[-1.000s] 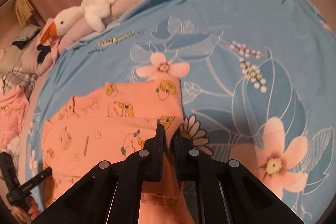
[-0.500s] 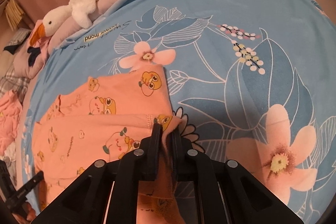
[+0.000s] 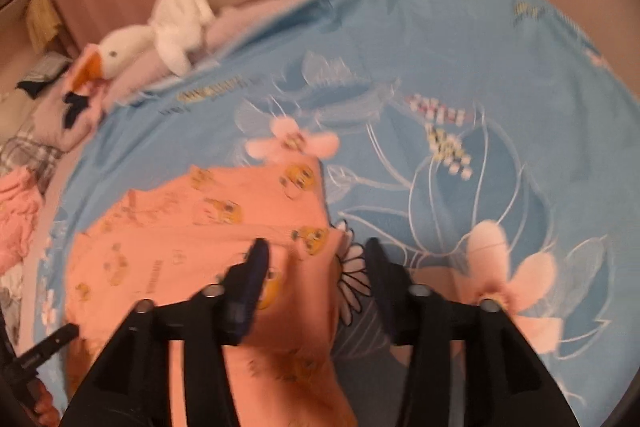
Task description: Fold small clothes
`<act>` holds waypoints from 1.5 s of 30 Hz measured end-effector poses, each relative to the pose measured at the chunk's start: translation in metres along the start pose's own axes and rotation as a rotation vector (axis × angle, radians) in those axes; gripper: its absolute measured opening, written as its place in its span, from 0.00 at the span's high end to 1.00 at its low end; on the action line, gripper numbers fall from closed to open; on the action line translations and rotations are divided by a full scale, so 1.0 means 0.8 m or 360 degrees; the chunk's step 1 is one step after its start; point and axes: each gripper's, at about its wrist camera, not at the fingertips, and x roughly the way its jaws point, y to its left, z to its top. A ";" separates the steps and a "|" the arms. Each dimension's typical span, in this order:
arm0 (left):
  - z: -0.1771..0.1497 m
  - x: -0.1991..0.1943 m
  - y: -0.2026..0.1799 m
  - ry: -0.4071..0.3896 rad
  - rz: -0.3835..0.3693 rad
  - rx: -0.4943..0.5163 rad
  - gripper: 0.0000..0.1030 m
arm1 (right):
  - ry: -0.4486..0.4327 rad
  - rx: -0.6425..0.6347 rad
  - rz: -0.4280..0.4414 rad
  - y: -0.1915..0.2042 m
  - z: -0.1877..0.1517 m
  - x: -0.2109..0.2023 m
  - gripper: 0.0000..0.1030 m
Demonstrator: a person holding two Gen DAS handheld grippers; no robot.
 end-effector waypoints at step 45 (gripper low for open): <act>-0.197 -0.088 0.028 0.0239 -0.0044 -0.0059 0.21 | 0.0138 -0.0072 0.0126 -0.022 -0.210 -0.158 0.15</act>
